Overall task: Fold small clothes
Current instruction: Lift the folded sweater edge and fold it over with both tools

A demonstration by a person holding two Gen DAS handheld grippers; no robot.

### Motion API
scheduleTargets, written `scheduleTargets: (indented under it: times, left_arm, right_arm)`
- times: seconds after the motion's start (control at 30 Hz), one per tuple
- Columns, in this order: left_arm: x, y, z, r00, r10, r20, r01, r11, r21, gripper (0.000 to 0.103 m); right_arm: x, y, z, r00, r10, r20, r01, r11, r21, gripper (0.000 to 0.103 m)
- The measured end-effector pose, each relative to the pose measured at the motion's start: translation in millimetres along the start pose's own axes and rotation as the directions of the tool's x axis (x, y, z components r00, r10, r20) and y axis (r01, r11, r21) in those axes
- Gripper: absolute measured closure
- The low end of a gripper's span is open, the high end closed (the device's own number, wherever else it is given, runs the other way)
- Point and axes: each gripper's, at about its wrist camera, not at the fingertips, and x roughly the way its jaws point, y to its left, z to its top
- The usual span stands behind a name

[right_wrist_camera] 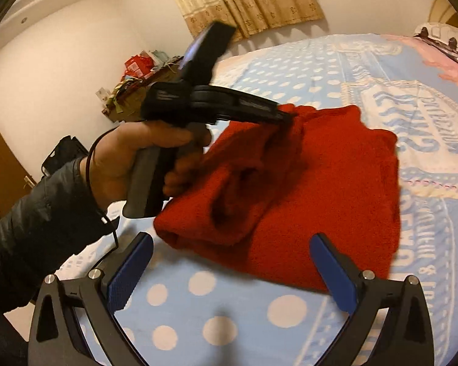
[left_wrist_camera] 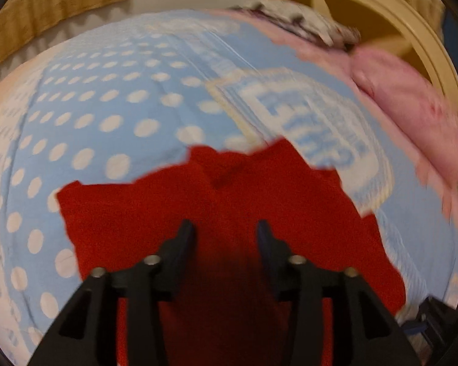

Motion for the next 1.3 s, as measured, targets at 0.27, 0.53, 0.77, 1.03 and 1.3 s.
scheduleTargets:
  times: [0.27,0.53,0.77,1.03,1.3]
  left_arm:
    - [0.9,-19.6,-6.0,0.968,0.25,-0.012,-0.247,0.963,0.111,0.046]
    - [26.2,-22.1,5.1,0.948,0.308,-0.079,-0.302,0.95,0.079,0.035]
    - [23.2,-18.5,4.6,0.953,0.298,-0.061,-0.292,0.952,0.088,0.086]
    - [-7.7,-7.3,1.4,0.974,0.226,0.015,-0.227,0.973,0.04,0.089]
    - [-58.5,7.9,14.9,0.984,0.112,0.141,-0.104,0.993,-0.062,0.089]
  right_arm:
    - [16.2,2.7,-5.7,0.999,-0.03,-0.032,0.03,1.0,-0.003,0.001]
    - [9.1,-1.1,-11.0,0.999,-0.052,-0.016,0.052,0.999,0.002,0.001]
    - [3.1,0.5,-8.2,0.998,-0.058,0.014,0.058,0.998,0.001,0.001]
    - [22.0,14.1,7.0,0.999,-0.041,-0.011,0.041,0.999,-0.02,0.046]
    - [19.2,42.2,23.8,0.999,-0.025,0.026,0.028,0.991,-0.13,0.094]
